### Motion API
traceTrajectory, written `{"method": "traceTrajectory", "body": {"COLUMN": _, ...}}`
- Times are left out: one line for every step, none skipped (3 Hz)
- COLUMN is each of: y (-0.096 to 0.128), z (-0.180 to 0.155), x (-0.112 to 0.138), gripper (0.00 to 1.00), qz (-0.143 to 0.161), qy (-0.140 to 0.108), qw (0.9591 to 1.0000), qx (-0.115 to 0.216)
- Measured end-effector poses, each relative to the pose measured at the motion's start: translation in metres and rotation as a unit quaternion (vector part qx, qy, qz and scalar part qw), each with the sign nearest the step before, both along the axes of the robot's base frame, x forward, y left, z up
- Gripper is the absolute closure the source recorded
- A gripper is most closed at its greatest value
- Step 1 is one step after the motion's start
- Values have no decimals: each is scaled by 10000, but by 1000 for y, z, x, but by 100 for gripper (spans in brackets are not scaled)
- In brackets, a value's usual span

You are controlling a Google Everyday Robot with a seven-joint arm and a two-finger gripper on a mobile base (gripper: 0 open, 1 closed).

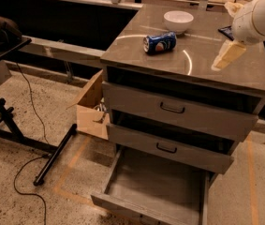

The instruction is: Place pepsi can into bottom drawer

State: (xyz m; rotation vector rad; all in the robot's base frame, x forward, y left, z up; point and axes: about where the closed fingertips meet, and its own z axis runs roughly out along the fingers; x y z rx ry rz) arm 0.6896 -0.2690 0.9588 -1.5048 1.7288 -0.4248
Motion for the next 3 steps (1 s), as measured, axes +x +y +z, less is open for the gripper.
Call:
{"method": "traceTrajectory", "body": {"y": 6, "z": -2, "x": 15, "gripper": 0, "qz": 177, "qy": -132, "qw": 9996, "qx": -191}}
{"method": "traceTrajectory", "body": {"y": 15, "z": -18, "x": 43, "gripper": 0, "qz": 427, "qy": -56, "qw": 9984, "qx": -366}}
{"method": "traceTrajectory", "body": {"y": 15, "z": -17, "x": 44, "gripper": 0, "qz": 426, "qy": -61, "qw": 9984, "qx": -361}}
